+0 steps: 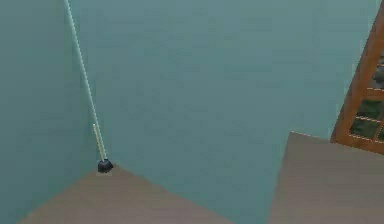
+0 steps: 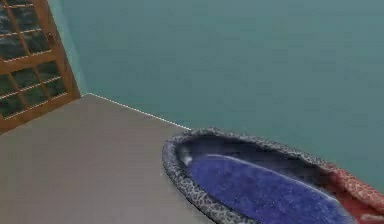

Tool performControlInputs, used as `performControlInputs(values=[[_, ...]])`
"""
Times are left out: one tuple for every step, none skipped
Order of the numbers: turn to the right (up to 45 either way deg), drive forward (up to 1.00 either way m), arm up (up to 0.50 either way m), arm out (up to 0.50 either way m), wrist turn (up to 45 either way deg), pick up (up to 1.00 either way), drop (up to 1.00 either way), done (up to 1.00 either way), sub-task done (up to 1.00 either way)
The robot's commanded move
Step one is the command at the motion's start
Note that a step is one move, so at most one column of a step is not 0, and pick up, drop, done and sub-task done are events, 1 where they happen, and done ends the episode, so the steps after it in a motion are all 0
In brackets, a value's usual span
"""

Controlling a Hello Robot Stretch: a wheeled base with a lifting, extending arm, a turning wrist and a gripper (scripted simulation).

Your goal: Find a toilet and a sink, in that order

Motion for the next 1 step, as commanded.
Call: performControlInputs(values=[[-45.0,0.00,0.00,0.00,0.0,0.00,0.00,0.00,0.00]])
